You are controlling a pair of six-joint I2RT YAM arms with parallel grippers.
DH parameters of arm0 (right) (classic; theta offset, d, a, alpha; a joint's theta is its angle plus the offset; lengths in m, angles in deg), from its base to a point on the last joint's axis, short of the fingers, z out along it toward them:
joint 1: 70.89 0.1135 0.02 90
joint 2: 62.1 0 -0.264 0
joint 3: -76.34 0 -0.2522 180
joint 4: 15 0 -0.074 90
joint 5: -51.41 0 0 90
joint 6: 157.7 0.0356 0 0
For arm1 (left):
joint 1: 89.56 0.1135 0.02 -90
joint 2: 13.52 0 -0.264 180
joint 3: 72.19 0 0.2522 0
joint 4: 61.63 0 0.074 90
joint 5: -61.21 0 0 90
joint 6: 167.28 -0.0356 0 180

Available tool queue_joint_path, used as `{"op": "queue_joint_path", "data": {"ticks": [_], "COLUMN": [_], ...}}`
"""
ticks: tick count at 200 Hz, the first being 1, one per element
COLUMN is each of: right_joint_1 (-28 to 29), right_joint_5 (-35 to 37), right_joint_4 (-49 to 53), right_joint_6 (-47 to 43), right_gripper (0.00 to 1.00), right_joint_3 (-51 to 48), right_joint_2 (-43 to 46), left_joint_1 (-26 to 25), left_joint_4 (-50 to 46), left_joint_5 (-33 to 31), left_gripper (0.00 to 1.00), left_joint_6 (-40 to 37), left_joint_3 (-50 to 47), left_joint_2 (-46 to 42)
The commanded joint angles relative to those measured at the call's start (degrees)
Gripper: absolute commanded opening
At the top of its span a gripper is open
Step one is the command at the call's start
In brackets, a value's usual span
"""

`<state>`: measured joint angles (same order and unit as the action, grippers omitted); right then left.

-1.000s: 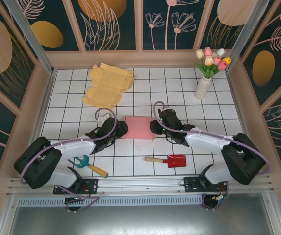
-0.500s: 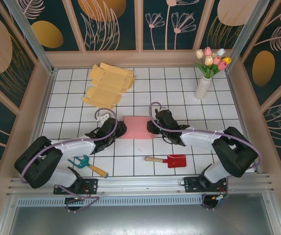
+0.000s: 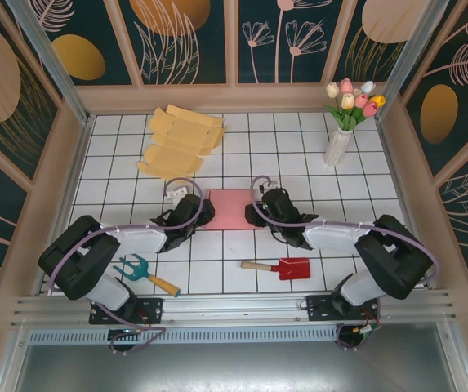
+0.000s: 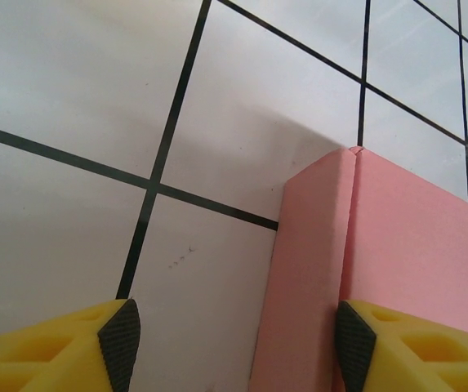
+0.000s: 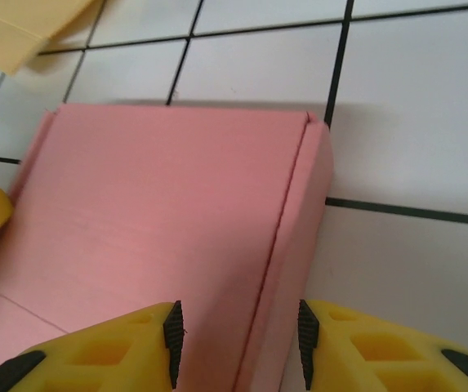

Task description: Fold the paper box

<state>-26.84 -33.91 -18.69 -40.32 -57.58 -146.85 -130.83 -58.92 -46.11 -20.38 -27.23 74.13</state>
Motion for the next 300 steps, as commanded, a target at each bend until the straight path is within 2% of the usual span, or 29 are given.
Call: {"op": "queue_joint_path", "data": {"ticks": [1, 43, 57, 64, 83, 110, 131, 162, 192, 267, 300], "right_joint_1": [0.55, 1.29, 1.56, 1.58, 1.72, 1.74, 1.74, 1.76, 1.74, 1.74, 1.75], "right_joint_5": [0.65, 2.63, 2.69, 2.69, 2.91, 3.04, 3.47, 3.75, 3.73, 3.68, 3.68], "right_joint_4": [-3.18, -5.02, -4.96, -4.88, -4.87, -4.71, -4.66, -4.96, -4.85, -5.3, -5.36], "right_joint_6": [0.46, 1.89, 1.89, 1.87, 1.8, 1.58, 1.38, 1.11, 1.02, 0.76, 0.57], "right_gripper": [0.45, 0.44, 0.45, 0.44, 0.45, 0.45, 0.45, 0.44, 0.45, 0.45, 0.45], "right_joint_3": [-1.57, -3.44, -3.49, -3.49, -3.46, -3.4, -3.49, -3.62, -3.75, -4.61, -4.81], "right_joint_2": [-1.65, -0.88, -0.9, -0.91, -0.73, -0.68, -0.75, -1.0, -1.04, -1.07, -0.97], "left_joint_1": [-0.22, -0.28, -0.29, -0.22, -0.38, -0.47, -0.95, -2.49, -4.64, -4.78, -4.86], "left_joint_4": [-4.92, -13.56, -15.15, -17.31, -22.36, -29.27, -32.15, -30.86, -30.9, -31.99, -32.95], "left_joint_5": [-1.24, -4.61, -3.55, -3.41, -2.37, -0.97, 1.76, 6.36, 5.12, 5.85, 6.25], "left_gripper": [0.67, 0.77, 0.84, 0.9, 0.98, 0.99, 0.98, 0.99, 0.97, 0.95, 0.94], "left_joint_6": [-2.33, -0.5, 0.97, 3.43, 9.27, 17.02, 18.36, 19.6, 20.15, 20.38, 21.29], "left_joint_3": [0.63, 1.99, 2.07, 2.56, 3.94, 6.45, 9.13, 11.76, 14.35, 19.57, 20.84], "left_joint_2": [0.17, -8.67, -11.78, -13.18, -15.93, -16.79, -14.65, -9.81, -5.72, 3.75, 5.07]}}
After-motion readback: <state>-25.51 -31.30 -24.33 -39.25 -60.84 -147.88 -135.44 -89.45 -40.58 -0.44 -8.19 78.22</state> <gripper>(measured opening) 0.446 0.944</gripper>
